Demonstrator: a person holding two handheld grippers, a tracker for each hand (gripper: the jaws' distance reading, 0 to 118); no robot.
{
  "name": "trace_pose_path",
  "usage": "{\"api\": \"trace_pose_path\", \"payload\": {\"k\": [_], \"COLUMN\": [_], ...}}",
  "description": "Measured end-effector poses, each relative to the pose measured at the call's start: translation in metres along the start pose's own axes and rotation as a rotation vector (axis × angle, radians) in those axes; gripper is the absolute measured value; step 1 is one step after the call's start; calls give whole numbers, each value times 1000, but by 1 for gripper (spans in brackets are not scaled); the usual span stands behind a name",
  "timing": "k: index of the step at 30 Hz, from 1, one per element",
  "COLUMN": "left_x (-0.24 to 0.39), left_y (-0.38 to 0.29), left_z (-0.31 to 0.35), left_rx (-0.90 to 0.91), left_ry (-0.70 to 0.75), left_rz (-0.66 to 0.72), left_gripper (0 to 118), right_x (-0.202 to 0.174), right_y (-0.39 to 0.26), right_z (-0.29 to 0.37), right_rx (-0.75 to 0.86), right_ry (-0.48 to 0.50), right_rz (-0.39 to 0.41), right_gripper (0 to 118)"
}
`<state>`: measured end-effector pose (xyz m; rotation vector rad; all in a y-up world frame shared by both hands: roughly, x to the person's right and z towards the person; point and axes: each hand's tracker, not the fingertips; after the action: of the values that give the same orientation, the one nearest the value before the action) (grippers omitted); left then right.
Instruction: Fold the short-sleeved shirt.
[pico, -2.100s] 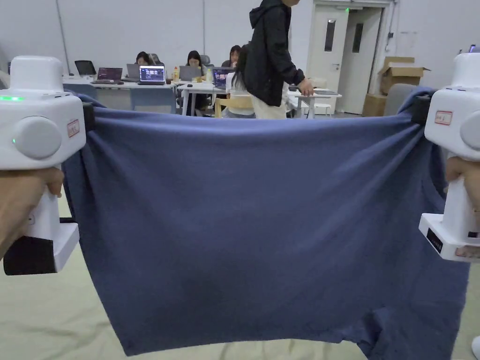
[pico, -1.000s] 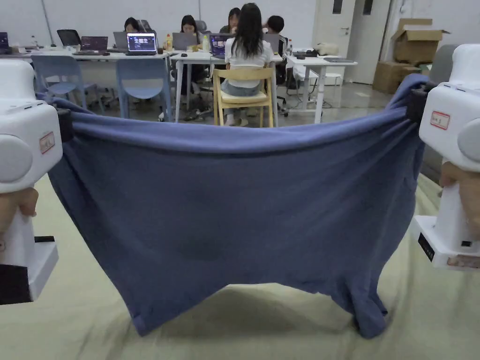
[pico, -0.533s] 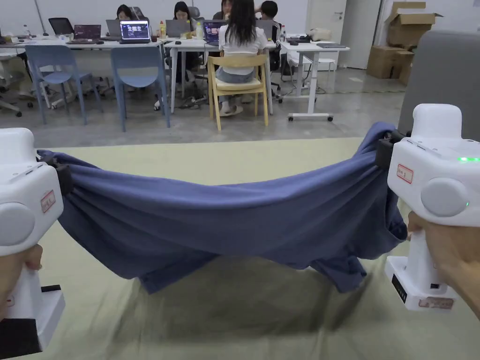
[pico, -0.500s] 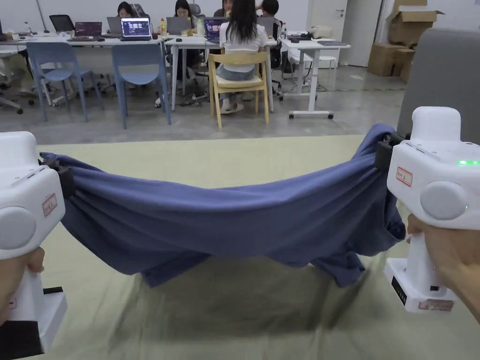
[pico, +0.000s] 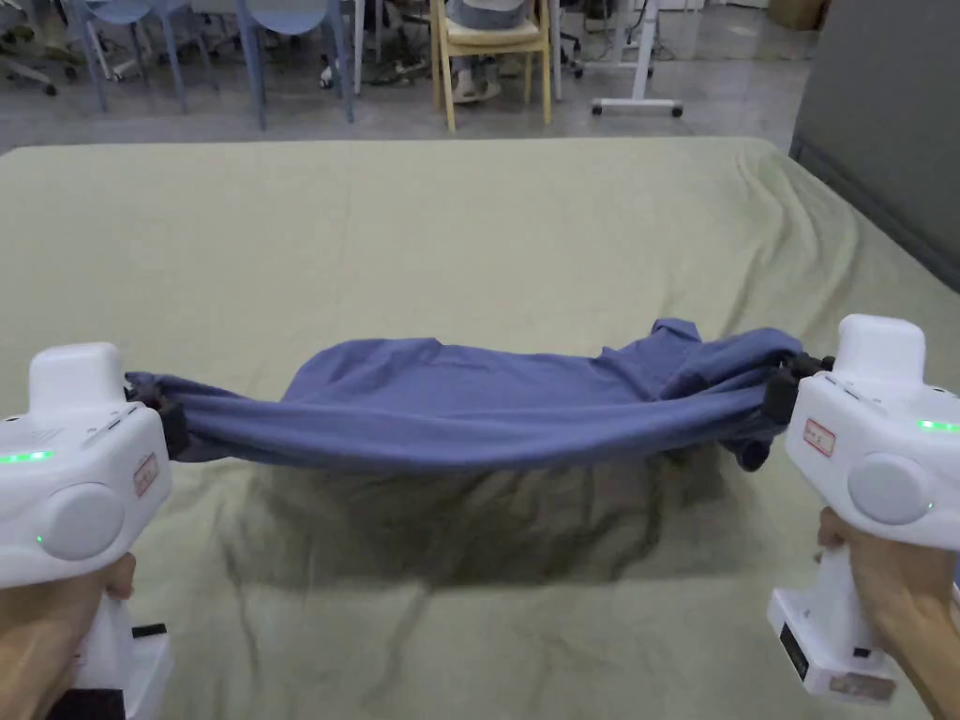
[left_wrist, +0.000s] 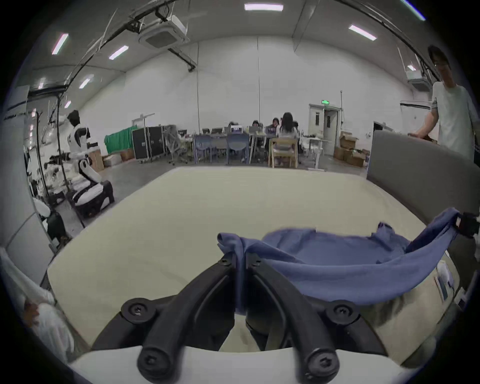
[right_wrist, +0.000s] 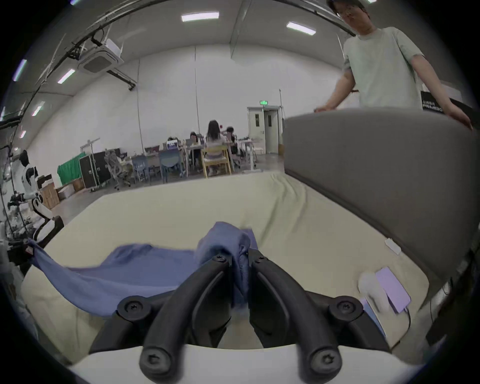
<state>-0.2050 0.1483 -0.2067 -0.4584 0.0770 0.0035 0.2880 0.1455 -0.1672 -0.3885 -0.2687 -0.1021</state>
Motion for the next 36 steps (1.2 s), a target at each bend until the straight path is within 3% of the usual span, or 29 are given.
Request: {"api": "trace_pose_path", "payload": {"k": [11, 15, 17, 22, 25, 26, 27, 28, 29, 30, 36], "left_x": [-4, -5, -1, -2, -2, -2, -2, -3, -5, -7, -13], "left_y": [-97, -110, -109, -105, -107, -107, -108, -109, -113, -116, -115], "left_z": [24, 19, 17, 12, 12, 12, 10, 7, 5, 11, 19], "left_rx": [-179, -224, -225, -235, -223, -240, -298, -358, -435, -397, -402], "left_ry": [37, 39, 44, 51, 45, 47, 40, 19, -4, -38, 9], "left_rz": [-31, -7, -39, -21, -16, -39, -62, -63, -48, -16, -8], "left_gripper": [3, 3, 3, 3, 3, 10, 33, 77, 118, 118, 118], "right_x": [20, 16, 13, 14, 13, 13, 13, 15, 18, 20, 23], "right_y": [-116, -126, -127, -125, -125, -126, -127, -129, -131, -134, -121], "right_z": [33, 34, 31, 27, 26, 25, 25, 25, 25, 26, 34], "right_rx": [-267, -287, -300, -318, -332, -352, -372, -386, -398, -414, -384], "right_ry": [-35, -44, -62, -68, -62, -59, -59, -52, -47, -40, -49], "right_rz": [13, 38, 87, 52, 91, 106, 104, 92, 74, 54, 85], "right_gripper": [13, 13, 13, 13, 14, 18, 35, 68, 113, 118, 118]}}
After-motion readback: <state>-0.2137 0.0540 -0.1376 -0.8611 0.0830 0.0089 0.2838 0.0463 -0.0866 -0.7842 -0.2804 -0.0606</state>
